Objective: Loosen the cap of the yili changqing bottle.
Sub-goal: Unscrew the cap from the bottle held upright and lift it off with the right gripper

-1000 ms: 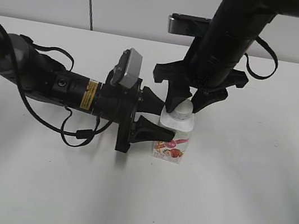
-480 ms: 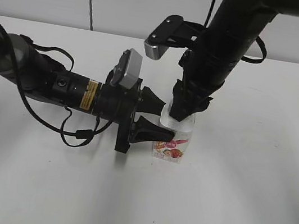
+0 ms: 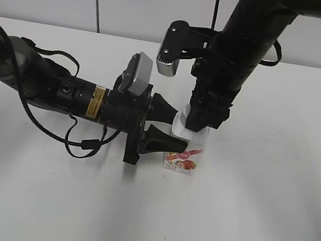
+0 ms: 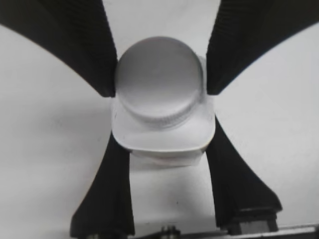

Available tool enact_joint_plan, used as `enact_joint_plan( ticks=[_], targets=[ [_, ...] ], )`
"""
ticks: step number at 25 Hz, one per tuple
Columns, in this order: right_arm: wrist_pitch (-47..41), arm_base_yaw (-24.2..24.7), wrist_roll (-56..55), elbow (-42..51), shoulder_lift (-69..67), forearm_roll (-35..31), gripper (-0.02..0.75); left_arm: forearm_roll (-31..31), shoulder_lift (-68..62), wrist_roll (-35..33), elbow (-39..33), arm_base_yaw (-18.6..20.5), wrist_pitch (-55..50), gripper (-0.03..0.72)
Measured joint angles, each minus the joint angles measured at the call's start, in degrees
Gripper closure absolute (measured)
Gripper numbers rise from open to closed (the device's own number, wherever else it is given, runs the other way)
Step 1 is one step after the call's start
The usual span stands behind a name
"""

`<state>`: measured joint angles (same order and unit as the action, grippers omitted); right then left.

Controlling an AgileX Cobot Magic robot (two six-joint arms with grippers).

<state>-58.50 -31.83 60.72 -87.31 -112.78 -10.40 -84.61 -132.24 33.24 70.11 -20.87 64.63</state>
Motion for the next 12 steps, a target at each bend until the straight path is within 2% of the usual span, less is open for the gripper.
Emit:
enact_joint_plan(
  ticks=[3,5,9,12],
  targets=[
    [-0.3,0.0,-1.38,0.0,0.06,0.57,0.216,0.05,0.0,0.11,0.0,0.0,0.0,0.298],
    [-0.3,0.0,-1.74,0.0,0.58,0.52,0.187,0.05,0.0,0.11,0.0,0.01,0.0,0.298],
    [-0.24,0.0,-3.19,0.0,2.73,0.46,0.171,0.05,0.0,0.11,0.0,0.01,0.0,0.298],
    [-0.24,0.0,-8.83,0.0,4.1,-0.86,0.169,0.05,0.0,0.11,0.0,0.01,0.0,0.298]
  ],
)
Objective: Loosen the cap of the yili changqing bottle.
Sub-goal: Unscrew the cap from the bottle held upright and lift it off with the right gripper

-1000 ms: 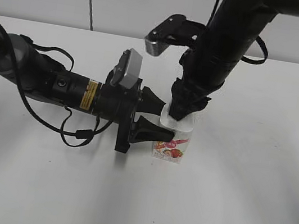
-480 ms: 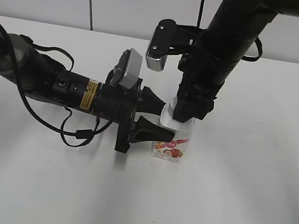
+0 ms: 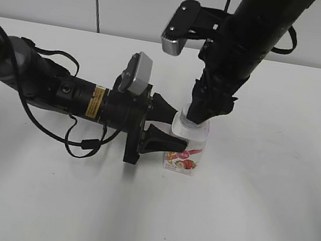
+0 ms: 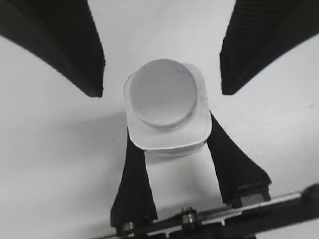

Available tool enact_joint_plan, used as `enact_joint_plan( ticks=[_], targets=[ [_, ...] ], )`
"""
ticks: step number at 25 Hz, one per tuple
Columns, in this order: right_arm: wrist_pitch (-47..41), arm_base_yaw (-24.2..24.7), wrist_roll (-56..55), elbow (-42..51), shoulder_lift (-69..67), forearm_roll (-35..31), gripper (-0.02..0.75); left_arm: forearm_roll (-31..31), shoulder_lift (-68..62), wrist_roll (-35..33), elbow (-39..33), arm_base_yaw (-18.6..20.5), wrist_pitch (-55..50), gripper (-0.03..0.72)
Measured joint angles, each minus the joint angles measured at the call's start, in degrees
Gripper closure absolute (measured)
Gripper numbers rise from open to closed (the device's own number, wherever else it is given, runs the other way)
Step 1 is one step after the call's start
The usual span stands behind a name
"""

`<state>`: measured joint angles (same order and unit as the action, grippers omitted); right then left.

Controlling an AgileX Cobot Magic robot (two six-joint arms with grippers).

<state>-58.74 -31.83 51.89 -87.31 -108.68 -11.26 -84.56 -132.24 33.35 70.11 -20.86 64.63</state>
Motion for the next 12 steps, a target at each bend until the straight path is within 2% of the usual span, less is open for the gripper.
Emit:
enact_joint_plan(
  ticks=[3,9,12],
  targets=[
    [0.0,0.0,-14.31,0.0,1.0,-1.05,0.17,0.0,0.0,0.0,0.0,0.05,0.0,0.298],
    [-0.3,0.0,-54.99,0.0,1.69,-0.64,0.188,0.0,0.0,0.0,0.0,0.05,0.0,0.298],
    [-0.3,0.0,-61.46,0.0,1.69,-0.58,0.209,0.0,0.0,0.05,0.0,0.05,0.0,0.298]
  ],
)
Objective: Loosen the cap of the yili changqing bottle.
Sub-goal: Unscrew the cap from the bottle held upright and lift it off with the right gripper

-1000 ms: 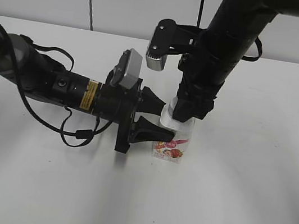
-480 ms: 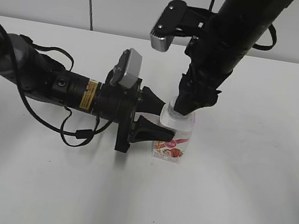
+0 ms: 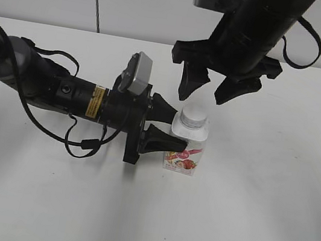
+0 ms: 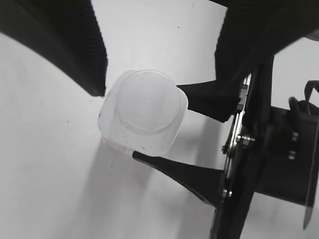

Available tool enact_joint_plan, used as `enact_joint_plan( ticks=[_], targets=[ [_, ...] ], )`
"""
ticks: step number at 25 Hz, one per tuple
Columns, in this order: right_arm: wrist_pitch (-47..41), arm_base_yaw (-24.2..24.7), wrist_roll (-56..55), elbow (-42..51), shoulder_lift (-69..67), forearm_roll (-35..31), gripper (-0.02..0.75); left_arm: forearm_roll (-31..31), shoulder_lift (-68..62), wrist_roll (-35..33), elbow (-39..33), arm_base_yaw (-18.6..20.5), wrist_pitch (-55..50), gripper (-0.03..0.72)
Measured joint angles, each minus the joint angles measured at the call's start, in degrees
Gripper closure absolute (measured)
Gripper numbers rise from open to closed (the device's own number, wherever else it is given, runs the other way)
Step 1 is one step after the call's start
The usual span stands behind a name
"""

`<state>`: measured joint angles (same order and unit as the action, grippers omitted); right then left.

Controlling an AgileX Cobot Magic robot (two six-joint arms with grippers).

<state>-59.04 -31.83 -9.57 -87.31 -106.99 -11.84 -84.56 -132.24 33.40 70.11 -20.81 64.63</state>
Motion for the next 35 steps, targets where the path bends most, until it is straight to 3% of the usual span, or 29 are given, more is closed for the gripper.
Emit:
enact_joint_plan(
  ticks=[15,18,21,26,29,35],
  targets=[
    [0.68,0.0,-2.14,0.0,-5.49,-0.05,0.218,0.0,0.0,0.0,0.0,0.0,0.0,0.299],
    [1.06,0.0,-2.22,0.0,-5.5,-0.05,0.257,0.0,0.0,0.0,0.0,0.0,0.0,0.299],
    [1.06,0.0,-2.22,0.0,-5.5,0.04,0.346,0.0,0.0,0.0,0.0,0.0,0.0,0.3],
    [1.06,0.0,0.51,0.0,-5.5,0.04,0.346,0.0,0.0,0.0,0.0,0.0,0.0,0.3],
    [1.06,0.0,10.84,0.0,-5.5,0.04,0.346,0.0,0.0,0.0,0.0,0.01,0.0,0.3],
    [1.3,0.0,53.89,0.0,-5.5,-0.02,0.348,-0.19,0.0,0.0,0.0,0.01,0.1,0.3]
  ],
)
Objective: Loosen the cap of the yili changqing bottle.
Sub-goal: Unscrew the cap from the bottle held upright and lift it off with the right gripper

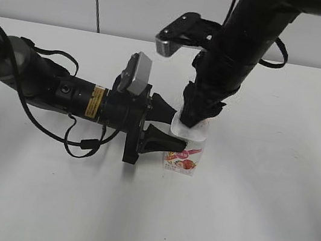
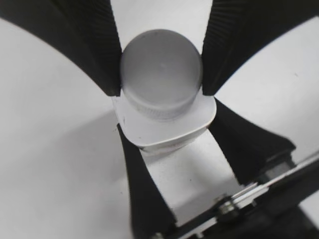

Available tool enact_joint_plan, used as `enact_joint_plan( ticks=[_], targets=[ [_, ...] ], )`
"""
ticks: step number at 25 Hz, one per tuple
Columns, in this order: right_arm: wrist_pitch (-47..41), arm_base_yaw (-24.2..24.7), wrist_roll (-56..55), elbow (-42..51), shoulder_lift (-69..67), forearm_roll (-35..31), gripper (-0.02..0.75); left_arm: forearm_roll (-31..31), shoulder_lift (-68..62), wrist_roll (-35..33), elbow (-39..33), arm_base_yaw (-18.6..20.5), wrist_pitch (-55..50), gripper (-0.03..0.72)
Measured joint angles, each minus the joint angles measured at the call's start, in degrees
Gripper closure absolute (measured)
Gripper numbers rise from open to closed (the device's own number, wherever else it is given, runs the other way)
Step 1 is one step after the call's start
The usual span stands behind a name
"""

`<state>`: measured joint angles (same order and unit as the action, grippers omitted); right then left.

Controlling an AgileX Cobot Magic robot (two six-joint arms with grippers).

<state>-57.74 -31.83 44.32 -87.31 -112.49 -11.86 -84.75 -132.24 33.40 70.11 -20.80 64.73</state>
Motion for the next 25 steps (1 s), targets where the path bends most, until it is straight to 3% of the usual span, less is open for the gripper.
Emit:
enact_joint_plan(
  ticks=[4,7,20,25],
  targets=[
    [0.34,0.0,22.86,0.0,0.22,-0.05,0.349,0.05,0.0,0.0,0.0,0.0,-0.05,0.3],
    [0.67,0.0,27.3,0.0,0.22,-0.16,0.349,0.17,0.0,0.18,0.0,0.05,-0.1,0.301],
    [-1.74,0.0,28.55,0.0,4.04,-0.47,0.35,0.23,0.0,0.18,0.0,0.11,-0.1,0.301],
    [-2.4,0.0,16.56,0.0,7.09,-0.51,0.35,0.23,0.0,0.18,0.0,0.11,-0.1,0.301]
  ],
)
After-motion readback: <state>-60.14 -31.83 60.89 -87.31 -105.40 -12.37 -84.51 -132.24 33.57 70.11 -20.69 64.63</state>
